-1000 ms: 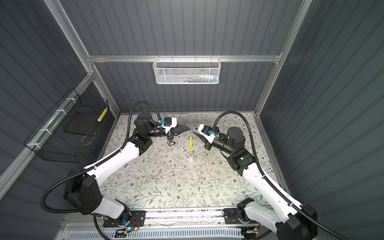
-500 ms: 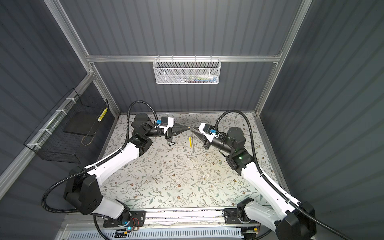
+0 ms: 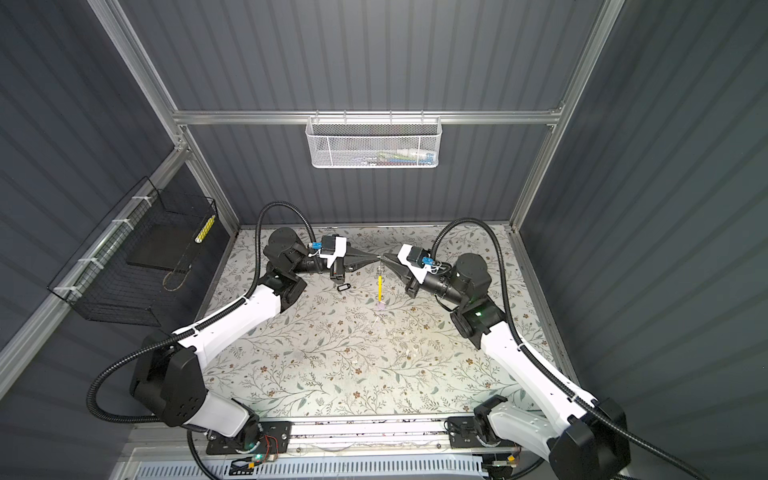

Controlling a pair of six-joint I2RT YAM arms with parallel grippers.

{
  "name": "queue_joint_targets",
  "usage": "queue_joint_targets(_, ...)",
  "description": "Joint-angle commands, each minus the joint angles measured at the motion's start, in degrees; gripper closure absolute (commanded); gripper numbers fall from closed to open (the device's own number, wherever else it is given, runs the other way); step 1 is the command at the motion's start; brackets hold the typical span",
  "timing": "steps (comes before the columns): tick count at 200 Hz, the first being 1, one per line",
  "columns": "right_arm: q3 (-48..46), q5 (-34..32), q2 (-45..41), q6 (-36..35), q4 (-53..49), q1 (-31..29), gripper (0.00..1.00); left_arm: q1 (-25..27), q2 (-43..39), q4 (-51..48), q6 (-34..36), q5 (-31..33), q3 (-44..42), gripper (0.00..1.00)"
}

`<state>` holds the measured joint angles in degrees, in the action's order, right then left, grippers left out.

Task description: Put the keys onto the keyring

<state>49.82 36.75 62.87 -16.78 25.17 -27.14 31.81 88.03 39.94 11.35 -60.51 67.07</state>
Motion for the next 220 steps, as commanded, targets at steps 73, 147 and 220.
queue_joint_targets(73, -0.64, 0.33, -0.26, -4.81, -1.04, 0.07, 0.97, 0.28, 0.44, -2.73, 5.61, 0.6, 1.14, 0.9)
queue_joint_targets(147, 4.6, -4.65, -0.93, -14.45, -18.02, 0.02, 1.0, 1.97, -4.4, -42.37, 37.69, 15.56, 9.63, 0.71)
queue_joint_targets(220, 6.8, -5.38, -0.56, -15.14, -21.85, -0.11, 1.0, 4.13, -1.74, -53.47, 45.16, 18.86, 16.36, 0.71)
